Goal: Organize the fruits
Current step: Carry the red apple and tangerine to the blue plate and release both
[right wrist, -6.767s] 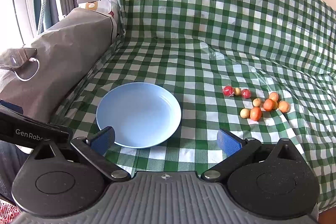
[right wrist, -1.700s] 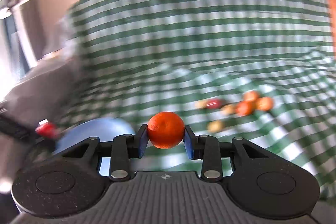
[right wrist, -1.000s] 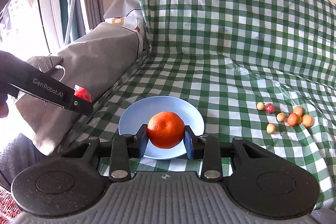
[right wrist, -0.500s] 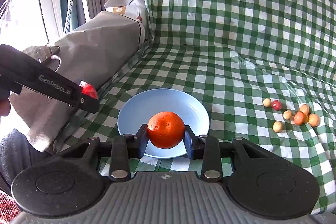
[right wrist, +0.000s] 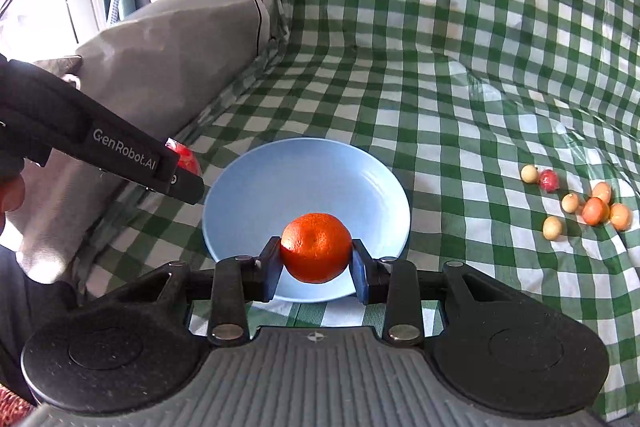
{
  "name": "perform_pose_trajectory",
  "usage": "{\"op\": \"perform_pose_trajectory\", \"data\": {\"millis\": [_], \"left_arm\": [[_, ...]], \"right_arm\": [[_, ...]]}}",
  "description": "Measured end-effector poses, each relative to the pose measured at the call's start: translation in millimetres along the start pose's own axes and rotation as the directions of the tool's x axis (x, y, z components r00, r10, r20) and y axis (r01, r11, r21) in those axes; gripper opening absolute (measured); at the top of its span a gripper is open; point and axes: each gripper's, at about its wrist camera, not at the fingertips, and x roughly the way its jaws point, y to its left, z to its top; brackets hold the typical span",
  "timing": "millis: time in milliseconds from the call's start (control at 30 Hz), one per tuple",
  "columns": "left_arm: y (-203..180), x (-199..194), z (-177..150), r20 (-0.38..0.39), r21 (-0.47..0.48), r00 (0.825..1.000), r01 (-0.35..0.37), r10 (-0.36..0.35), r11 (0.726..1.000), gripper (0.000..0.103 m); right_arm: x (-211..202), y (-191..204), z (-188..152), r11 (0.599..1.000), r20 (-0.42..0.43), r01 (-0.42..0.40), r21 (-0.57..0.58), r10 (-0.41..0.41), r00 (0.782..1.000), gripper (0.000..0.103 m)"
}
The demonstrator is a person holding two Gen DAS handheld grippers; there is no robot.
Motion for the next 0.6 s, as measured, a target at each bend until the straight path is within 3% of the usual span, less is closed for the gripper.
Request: {"op": "perform_pose_trajectory", "data": {"millis": [400,467,500,533,600], "left_arm": [[-15.1,66.7,16.0,-0.088,0.087,0.995,-0.031,0.038,0.996,0.039],[-18.2,66.0,19.9,-0.081,0.106,0.996,-0.026,0.035,0.994,0.063],[-18.3,61.9,21.8,-0.062,0.105,0.997,-0.028,0.035,0.994,0.087],[-18.2,56.0,23.7,-0.032,0.099,0.999,-0.038,0.041,0.994,0.103],[-17.5,40.3,21.9,0.031,0.087,0.998,-0.063,0.061,0.994,0.103]], "right_arm": [[55.2,-10.1,-4.5,0.999,-0.125,0.036,-0.031,-0.04,0.991,0.037],[58.6,-12.6,-0.9,0.999,-0.118,0.034,-0.028,-0.037,0.992,0.039],[59.8,-14.2,2.4,0.999,-0.115,0.028,-0.023,-0.03,0.993,0.04],[59.9,-16.0,5.6,1.0,-0.114,0.026,-0.012,-0.027,0.993,0.043],[54.7,-19.5,11.8,1.0,-0.113,0.023,0.016,-0.021,0.993,0.077]]}}
